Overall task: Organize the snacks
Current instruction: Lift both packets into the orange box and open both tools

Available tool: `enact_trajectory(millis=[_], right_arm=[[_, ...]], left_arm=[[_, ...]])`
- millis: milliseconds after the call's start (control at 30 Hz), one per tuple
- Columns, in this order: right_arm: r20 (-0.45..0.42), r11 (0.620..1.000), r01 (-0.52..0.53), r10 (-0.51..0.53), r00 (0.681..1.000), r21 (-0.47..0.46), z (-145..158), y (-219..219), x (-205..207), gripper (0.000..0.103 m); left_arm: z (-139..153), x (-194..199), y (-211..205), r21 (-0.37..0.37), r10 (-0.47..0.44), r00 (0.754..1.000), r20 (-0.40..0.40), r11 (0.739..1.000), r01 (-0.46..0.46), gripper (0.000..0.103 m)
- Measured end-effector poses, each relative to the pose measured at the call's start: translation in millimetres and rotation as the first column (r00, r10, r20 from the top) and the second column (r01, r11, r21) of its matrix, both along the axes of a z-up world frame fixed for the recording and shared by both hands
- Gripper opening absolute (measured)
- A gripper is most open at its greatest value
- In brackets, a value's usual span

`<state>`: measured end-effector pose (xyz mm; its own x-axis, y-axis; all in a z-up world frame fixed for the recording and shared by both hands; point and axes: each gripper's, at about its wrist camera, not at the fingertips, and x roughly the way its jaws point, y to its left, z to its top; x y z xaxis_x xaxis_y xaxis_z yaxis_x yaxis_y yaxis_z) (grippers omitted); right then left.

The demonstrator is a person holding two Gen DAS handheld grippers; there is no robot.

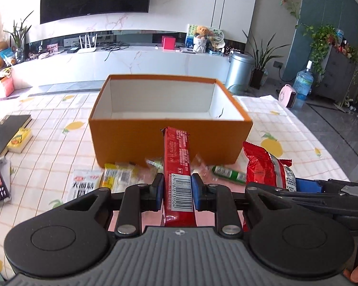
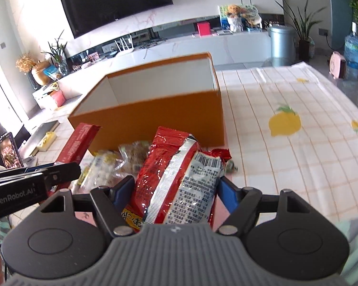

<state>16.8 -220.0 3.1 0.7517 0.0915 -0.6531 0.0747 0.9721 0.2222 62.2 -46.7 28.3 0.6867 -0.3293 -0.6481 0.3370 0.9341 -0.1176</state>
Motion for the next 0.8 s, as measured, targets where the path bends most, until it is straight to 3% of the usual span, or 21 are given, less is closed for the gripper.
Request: enact_trajectory(millis=[233, 467, 800], right_arm=[[0.058, 0.997, -0.053, 0.056, 0.997, -0.052, 39, -9, 25, 0.073], [0.080, 0.991, -0.105, 0.112, 0.990, -0.086, 68, -17, 66, 0.073], [0.045, 0.974, -0.184, 0.191, 0.981, -0.130, 75, -18, 149, 0.073]], left_arm=[[30, 35, -11, -0.039, -0.037, 0.999, 0.022, 0.999, 0.038, 0.026], [39, 77, -14, -0.082, -0.049, 0.999, -0.012, 0.996, 0.047, 0.026], [33, 141, -7, -0.092, -0.022, 0.997, -0.068, 0.996, 0.016, 0.026]])
